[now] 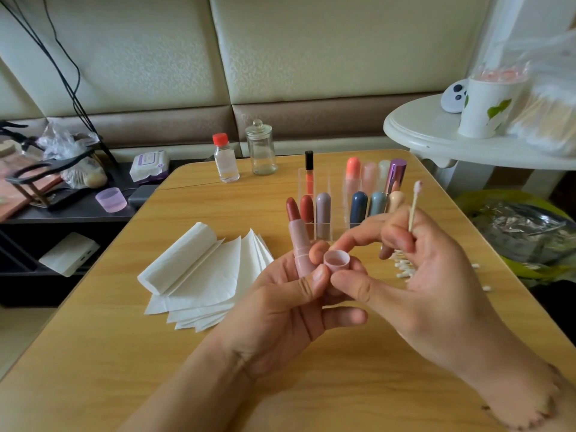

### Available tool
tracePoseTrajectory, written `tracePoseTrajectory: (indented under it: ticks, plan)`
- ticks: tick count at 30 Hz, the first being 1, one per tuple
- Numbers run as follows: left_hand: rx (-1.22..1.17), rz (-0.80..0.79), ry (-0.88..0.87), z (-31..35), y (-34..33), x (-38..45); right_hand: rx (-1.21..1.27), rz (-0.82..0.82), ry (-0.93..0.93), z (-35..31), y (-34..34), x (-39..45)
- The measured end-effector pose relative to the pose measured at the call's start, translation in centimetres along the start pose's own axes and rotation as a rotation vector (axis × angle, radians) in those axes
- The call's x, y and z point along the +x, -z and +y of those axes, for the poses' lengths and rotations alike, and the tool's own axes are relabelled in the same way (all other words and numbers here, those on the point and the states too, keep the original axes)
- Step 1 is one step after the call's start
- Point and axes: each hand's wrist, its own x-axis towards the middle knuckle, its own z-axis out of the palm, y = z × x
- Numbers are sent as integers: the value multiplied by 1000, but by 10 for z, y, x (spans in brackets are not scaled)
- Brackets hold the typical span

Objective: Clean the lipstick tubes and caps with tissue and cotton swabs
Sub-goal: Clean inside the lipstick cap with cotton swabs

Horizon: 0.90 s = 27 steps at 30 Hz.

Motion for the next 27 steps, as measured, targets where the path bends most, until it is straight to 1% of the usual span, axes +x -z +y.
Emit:
tracePoseTrajectory:
  ticks: [2, 5, 7, 10, 12, 14, 17, 21, 27]
  plan:
    - [-53, -24, -5, 0, 1, 1, 12, -19, 32, 3, 4, 0]
    - [-211, -115, 8, 3, -2, 3, 62, -44, 2, 5, 17, 5]
    - [-274, -107, 15, 4, -3, 2, -3, -41, -26, 7, 26, 7]
    - [-258, -101, 11, 5, -3, 1, -90, -10, 21, 11, 30, 6]
    - [-239, -97, 3, 5, -3, 0, -117, 85, 94, 10, 28, 4]
    - [-272, -88, 6, 6, -3, 1, -149, 164, 159, 6, 26, 3]
    - [-295, -84, 9, 6, -2, 2, -194, 151, 238, 1, 23, 0]
    - [-266, -84, 6, 6, -1, 3, -213, 159, 243, -1, 23, -2]
    - [-285, -94, -14, 4, -1, 2, -262, 150, 251, 0, 22, -2]
